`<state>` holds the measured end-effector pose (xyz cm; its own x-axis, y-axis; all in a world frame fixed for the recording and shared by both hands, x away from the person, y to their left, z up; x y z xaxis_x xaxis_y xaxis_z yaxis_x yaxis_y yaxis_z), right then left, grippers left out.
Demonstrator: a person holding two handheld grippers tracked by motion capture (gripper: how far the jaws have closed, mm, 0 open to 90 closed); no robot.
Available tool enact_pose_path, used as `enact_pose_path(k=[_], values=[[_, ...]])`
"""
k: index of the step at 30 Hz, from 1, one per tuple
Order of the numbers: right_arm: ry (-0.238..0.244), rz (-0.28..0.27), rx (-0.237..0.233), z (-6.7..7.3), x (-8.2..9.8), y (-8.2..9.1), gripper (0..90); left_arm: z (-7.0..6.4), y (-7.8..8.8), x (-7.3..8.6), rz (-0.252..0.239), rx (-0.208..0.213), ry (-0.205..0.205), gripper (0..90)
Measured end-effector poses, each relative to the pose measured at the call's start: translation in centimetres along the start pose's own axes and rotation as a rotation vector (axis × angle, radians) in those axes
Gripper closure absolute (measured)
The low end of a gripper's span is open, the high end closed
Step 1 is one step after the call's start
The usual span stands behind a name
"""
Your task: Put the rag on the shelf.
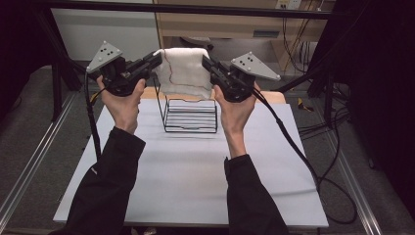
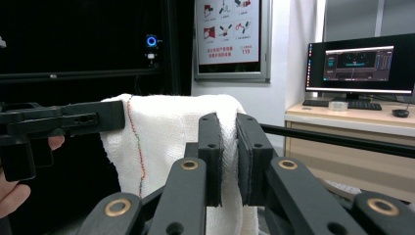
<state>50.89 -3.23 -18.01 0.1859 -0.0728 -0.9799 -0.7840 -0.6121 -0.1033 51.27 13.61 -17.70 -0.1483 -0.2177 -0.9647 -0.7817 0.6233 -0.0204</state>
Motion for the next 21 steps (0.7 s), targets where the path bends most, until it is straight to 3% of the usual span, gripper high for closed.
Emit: enact_pose_path(k=[13,21], values=[[0.012,-0.009,0.011,-1.1,-1.5,-1.5,82.4,0.3,-1.1,-1.9,-0.019,-0.018,-0.017,83.0],[0.028,0.001,0.011,-2.0,-1.7,-3.0,82.4,1.2,-2.0,-2.6,-0.01,-0.027,-0.025,82.9]])
Point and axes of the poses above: each handheld gripper's, and its own axes: y roughly backward along the jaws, x roughly out of its underside, z roughly to its left, the point moved 9 cm from there along -y, roughly forward along the jaws, and after that the axes turned 12 degrees about y, right-handed, at the moved point
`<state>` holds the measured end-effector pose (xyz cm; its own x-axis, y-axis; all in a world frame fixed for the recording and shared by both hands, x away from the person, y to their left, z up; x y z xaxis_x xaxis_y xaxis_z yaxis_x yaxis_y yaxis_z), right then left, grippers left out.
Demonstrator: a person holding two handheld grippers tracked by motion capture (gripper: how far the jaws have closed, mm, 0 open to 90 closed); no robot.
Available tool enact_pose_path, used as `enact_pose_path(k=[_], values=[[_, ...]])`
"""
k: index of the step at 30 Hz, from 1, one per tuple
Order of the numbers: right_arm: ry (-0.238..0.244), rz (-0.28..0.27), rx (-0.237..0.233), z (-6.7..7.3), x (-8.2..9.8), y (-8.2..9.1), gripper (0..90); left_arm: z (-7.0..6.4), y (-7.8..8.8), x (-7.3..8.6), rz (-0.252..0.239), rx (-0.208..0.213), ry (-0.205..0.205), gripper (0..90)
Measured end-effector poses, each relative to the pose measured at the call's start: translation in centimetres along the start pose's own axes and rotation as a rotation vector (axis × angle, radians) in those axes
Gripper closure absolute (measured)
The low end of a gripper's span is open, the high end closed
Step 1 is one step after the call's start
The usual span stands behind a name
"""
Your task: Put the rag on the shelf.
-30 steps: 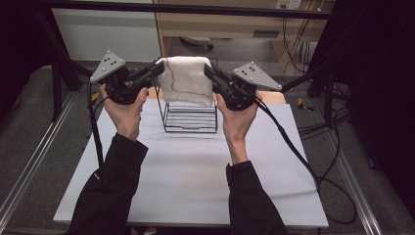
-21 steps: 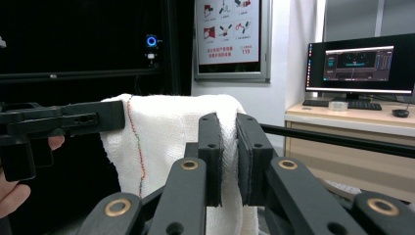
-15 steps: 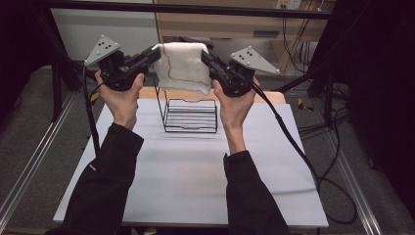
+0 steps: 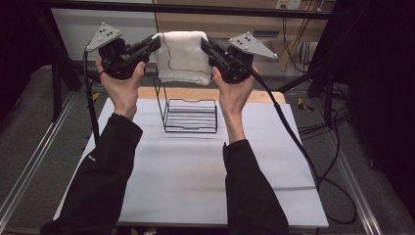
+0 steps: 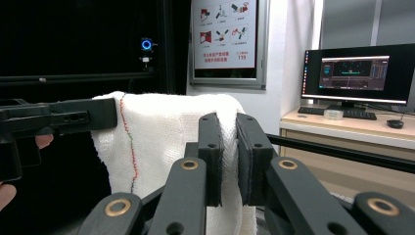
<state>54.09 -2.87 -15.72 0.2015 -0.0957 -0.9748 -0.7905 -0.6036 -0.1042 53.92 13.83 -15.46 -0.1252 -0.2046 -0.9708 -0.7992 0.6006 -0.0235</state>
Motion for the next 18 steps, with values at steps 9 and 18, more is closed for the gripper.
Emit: enact_pose_path(k=[9,18], values=[[0.01,0.013,0.002,-1.1,0.3,-1.3,82.3,0.7,-1.3,-0.4,0.009,0.0,-0.004,83.0],[0.01,0.033,0.007,-2.0,0.8,-2.4,82.4,1.7,-2.8,-0.1,0.018,-0.011,0.007,82.9]])
Point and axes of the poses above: each handheld gripper's, and its own axes: y roughly backward along the jaws, x roughly out of its underside, z roughly to its left, the point moved 9 cm from there along -y, roughly forward along the jaws, and after that the axes turned 12 degrees about y, right-handed, at the moved point
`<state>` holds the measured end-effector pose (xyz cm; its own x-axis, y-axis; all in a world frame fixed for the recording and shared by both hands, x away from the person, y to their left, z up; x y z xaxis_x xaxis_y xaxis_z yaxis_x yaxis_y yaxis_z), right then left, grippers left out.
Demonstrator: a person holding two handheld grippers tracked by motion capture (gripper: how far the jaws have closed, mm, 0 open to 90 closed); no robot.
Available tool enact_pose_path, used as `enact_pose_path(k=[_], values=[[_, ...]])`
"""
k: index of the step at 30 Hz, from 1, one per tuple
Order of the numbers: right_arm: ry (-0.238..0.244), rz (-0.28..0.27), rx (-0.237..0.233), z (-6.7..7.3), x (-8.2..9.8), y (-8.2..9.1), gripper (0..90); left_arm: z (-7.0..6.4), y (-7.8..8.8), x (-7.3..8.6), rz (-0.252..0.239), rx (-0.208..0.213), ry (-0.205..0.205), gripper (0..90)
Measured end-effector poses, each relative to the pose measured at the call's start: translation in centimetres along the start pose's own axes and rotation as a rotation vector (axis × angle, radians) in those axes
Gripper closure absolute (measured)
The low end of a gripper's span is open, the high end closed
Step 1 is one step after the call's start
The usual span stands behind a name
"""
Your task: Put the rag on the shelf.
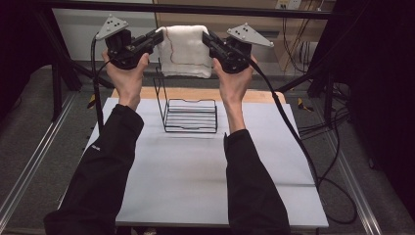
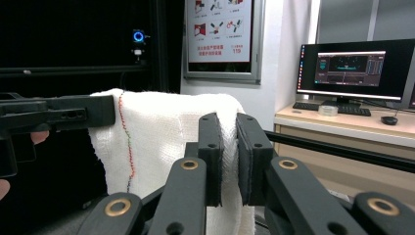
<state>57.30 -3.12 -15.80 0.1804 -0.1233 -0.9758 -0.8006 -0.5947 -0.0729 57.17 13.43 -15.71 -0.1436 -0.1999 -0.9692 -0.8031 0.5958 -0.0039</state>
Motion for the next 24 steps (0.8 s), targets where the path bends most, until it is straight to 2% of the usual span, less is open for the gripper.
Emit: enact_pose_path(k=[13,24], values=[[0.002,0.037,-0.004,-1.1,1.0,-1.7,82.3,1.2,-1.4,0.7,0.024,-0.016,0.004,83.0],[0.002,0.071,-0.018,-0.8,2.8,-2.6,82.3,2.4,-1.6,2.0,0.046,-0.031,0.013,83.0]])
Point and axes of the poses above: each handheld gripper's, and its own axes: y roughly backward along the jaws, x roughly out of its underside, z roughly to its left, the point moved 9 cm from there along -y, roughly forward along the jaws, and after that the axes turned 12 degrees about y, right-handed, at the moved point
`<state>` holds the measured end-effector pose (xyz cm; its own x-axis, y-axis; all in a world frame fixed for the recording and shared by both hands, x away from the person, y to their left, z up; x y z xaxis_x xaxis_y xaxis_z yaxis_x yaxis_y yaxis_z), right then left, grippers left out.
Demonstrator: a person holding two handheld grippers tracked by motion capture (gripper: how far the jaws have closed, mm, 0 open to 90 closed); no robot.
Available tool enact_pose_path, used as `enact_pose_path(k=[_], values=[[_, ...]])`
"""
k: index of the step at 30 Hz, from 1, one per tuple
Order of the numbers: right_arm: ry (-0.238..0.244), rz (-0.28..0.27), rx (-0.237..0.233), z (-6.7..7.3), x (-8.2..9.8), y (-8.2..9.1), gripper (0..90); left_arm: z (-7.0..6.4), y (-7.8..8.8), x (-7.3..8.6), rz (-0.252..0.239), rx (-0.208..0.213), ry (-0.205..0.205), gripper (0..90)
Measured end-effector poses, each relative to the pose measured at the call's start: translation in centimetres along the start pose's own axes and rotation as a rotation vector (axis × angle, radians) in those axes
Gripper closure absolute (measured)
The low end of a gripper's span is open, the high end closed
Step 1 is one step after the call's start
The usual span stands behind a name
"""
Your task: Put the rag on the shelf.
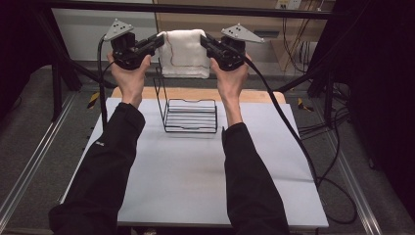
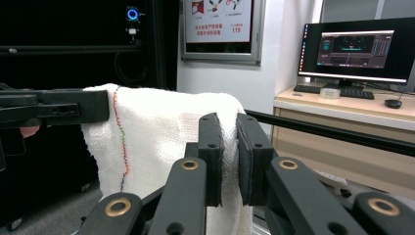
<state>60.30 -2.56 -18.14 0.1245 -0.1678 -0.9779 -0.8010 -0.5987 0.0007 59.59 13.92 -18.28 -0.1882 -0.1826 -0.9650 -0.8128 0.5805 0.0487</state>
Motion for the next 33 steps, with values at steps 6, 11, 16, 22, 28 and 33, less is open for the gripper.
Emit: enact_pose_path(k=[6,11,16,22,28,33], values=[[0.006,0.02,0.003,-0.1,0.8,-0.2,82.3,0.2,-0.4,0.6,0.018,-0.009,-0.012,82.9],[0.01,0.031,0.0,-0.2,1.4,-0.4,82.3,0.3,-0.6,1.2,0.027,-0.012,-0.016,83.0],[0.012,0.041,-0.003,-0.1,2.2,-0.5,82.3,0.5,-0.8,1.8,0.04,-0.017,-0.023,83.0],[0.0,0.047,-0.011,0.0,3.0,-0.5,82.3,0.7,-0.7,2.6,0.046,-0.014,-0.024,83.0],[0.005,0.056,-0.017,0.5,3.7,-0.4,82.3,1.0,-0.6,3.3,0.056,-0.016,-0.024,83.0],[-0.006,0.066,-0.023,0.6,4.5,-0.2,82.3,0.9,-0.5,3.9,0.065,-0.011,-0.033,83.0]])
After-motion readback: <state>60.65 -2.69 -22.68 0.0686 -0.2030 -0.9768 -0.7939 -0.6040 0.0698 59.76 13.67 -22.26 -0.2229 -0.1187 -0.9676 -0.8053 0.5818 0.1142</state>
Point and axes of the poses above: each handheld gripper's, and its own axes: y roughly backward along the jaws, x roughly out of its underside, z roughly to its left, the point moved 9 cm from there along -y, roughly forward along the jaws, and after that the axes turned 12 degrees about y, right-handed, at the moved point
